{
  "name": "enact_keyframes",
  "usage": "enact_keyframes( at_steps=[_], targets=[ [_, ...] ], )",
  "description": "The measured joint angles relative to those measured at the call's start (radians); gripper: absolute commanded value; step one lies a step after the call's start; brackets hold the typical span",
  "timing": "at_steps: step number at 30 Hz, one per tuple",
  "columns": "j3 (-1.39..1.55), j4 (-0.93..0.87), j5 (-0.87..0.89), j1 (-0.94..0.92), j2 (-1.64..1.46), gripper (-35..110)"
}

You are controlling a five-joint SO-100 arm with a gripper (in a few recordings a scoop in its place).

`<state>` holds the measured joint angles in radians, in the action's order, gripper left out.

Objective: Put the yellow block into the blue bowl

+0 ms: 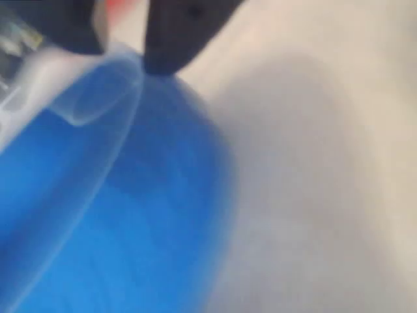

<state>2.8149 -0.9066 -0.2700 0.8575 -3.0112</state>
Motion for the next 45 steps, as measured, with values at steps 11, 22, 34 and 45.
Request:
enact_keyframes(
  at_steps=[11,22,34,45],
  targets=[
    [-0.407,-0.055,0.135,-0.196,0.506,0],
    [-0.920,-0.337,0.202,-0.495,0.894,0],
    [-1.108,-0.448,0.204,-0.805,1.114,0],
    [-1.384,-0.380,0.178,-0.819,1.466,1]
  ],
)
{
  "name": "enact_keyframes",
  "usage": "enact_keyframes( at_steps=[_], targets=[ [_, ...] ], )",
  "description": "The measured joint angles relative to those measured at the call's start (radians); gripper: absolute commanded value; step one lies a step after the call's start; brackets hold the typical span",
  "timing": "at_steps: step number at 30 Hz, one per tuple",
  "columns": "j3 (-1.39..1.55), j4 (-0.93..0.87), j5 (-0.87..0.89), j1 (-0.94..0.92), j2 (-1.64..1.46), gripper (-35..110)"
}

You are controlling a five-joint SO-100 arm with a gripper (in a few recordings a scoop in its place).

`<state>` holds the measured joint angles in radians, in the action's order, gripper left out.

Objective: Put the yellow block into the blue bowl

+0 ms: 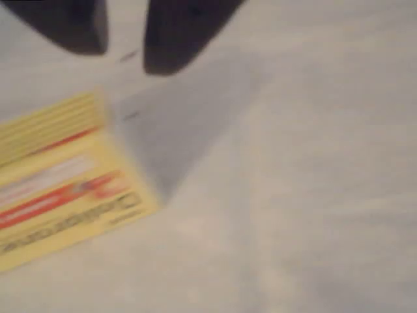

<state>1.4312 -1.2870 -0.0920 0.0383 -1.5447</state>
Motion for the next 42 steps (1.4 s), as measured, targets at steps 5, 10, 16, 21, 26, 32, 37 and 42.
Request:
enact_keyframes(
  at_steps=[5,10,16,21,26,32,37,42],
  targets=[
    [-0.225,0.002,-0.083,-0.003,0.221,1],
    [-0.439,0.002,-0.130,-0.055,0.414,1],
    [-0.607,-0.032,-0.221,-0.097,0.555,1],
    [-0.684,-0.155,-0.474,-0.097,0.584,1],
    [-0.726,-0.225,-0.830,-0.092,0.584,1],
    [-0.775,-0.241,-1.338,-0.104,0.584,1],
    [-0.779,-0.241,-1.672,-0.146,0.592,2],
    [-0.790,-0.241,-1.807,-0.146,0.655,13]
  ],
)
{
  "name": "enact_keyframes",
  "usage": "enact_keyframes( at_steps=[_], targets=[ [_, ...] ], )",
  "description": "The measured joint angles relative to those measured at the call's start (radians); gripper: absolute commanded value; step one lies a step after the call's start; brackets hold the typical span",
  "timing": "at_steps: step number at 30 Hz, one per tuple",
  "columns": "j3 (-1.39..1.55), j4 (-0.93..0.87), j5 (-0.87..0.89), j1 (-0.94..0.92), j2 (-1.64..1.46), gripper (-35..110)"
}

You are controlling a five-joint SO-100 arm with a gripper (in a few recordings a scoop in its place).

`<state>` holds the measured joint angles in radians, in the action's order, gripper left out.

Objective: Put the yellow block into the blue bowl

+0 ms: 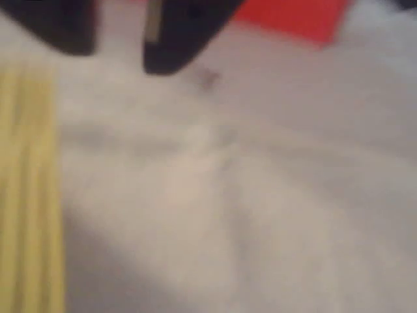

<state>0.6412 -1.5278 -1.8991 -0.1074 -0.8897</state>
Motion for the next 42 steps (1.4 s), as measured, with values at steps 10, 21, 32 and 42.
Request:
enact_keyframes(
  at_steps=[10,21,32,42],
  targets=[
    [0.000,0.000,-0.026,0.002,0.017,27],
    [-0.002,0.147,-0.038,-0.009,0.035,27],
    [-0.002,0.176,-0.038,-0.040,0.140,27],
    [-0.002,0.176,-0.038,-0.035,0.153,27]
  ],
)
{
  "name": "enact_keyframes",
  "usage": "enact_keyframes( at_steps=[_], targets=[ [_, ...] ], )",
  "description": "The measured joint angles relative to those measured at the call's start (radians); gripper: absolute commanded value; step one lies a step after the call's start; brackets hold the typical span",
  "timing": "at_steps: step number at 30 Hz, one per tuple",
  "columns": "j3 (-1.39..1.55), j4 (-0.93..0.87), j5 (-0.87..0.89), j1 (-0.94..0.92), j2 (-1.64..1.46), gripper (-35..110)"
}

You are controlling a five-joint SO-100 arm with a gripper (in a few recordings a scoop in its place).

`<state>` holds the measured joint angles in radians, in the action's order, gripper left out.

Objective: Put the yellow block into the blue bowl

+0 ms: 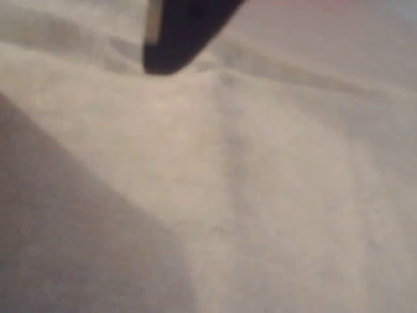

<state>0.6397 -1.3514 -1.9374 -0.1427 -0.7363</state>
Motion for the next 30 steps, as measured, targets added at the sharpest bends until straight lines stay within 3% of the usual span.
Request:
enact_keyframes(
  at_steps=[13,16,21,30],
  targets=[
    [0.000,0.000,0.000,-0.002,0.095,27],
    [0.000,0.000,0.000,0.006,0.095,21],
    [0.000,0.000,0.000,0.029,0.095,-3],
    [-0.003,0.002,0.167,0.043,0.095,0]
  ],
)
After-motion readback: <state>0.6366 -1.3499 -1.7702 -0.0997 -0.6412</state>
